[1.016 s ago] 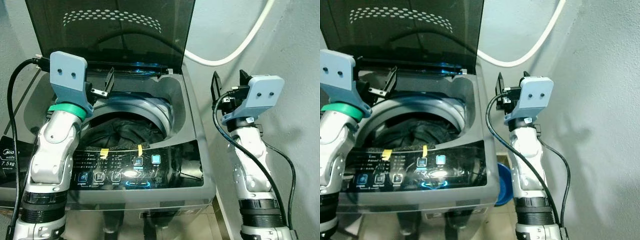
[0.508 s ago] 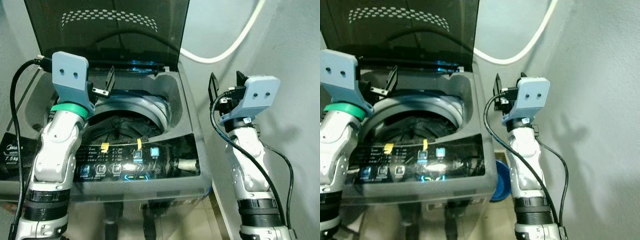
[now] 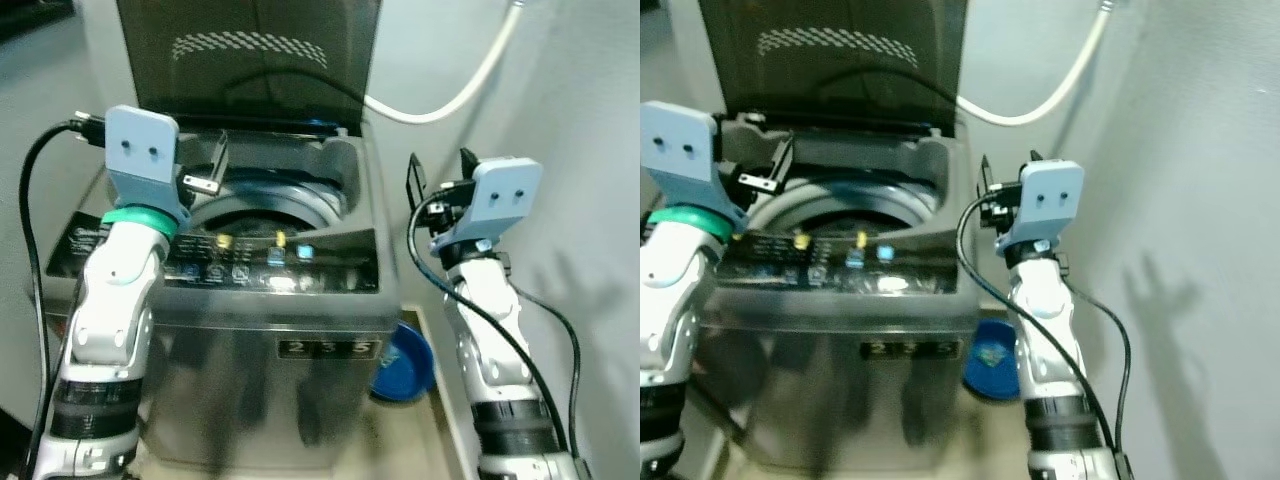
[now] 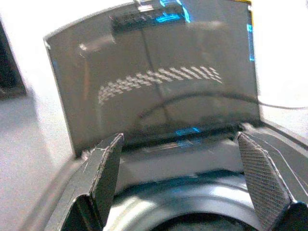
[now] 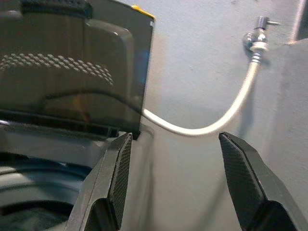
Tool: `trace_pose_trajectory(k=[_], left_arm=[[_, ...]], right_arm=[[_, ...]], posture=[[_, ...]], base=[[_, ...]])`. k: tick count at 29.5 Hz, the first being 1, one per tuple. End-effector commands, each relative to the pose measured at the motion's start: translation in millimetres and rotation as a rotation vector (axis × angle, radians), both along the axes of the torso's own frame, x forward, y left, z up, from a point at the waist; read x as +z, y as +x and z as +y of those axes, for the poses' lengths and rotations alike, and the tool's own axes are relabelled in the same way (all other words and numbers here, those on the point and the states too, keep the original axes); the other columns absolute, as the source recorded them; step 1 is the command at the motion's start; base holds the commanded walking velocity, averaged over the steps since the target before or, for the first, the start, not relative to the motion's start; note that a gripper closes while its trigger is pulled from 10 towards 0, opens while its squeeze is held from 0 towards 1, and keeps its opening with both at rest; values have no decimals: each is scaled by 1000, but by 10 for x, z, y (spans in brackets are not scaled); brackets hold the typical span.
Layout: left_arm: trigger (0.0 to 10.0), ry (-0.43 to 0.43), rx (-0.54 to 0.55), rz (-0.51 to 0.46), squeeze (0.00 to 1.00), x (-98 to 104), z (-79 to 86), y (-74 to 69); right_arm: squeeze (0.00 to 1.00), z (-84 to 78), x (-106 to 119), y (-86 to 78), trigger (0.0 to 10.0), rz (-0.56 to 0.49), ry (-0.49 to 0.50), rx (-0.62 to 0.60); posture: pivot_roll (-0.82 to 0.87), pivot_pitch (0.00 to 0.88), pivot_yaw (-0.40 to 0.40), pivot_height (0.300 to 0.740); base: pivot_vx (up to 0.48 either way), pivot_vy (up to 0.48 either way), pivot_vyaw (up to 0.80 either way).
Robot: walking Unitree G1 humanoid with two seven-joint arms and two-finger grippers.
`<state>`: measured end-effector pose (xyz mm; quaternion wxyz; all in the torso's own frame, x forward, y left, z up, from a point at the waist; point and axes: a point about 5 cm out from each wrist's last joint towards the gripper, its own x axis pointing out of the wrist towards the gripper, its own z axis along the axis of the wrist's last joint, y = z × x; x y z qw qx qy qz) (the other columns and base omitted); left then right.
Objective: Clothes washing
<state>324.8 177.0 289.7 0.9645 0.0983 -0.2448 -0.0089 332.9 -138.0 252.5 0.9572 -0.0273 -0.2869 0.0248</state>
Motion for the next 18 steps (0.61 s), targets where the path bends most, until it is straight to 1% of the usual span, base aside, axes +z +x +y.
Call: trace_pose_trajectory(k=[1,15,18], left_arm=[[10000,2,3,2,0,-7,8,-4],[10000,2,0,3,0,-20,-13,10],[10000,7,2,11,0,-34,-19,15]], right_arm=[[0,7,-12,-2,10000,3,-2,-2],[0,24,-57,1,10000,17,-28,9],[0,28,-64,-3,10000,15,-37,17]], posture=[[138,16,-16,740],[137,20,-16,740],[137,20,-16,740]], base=[[-330,0,0],[-323,0,0],[0,0,0]])
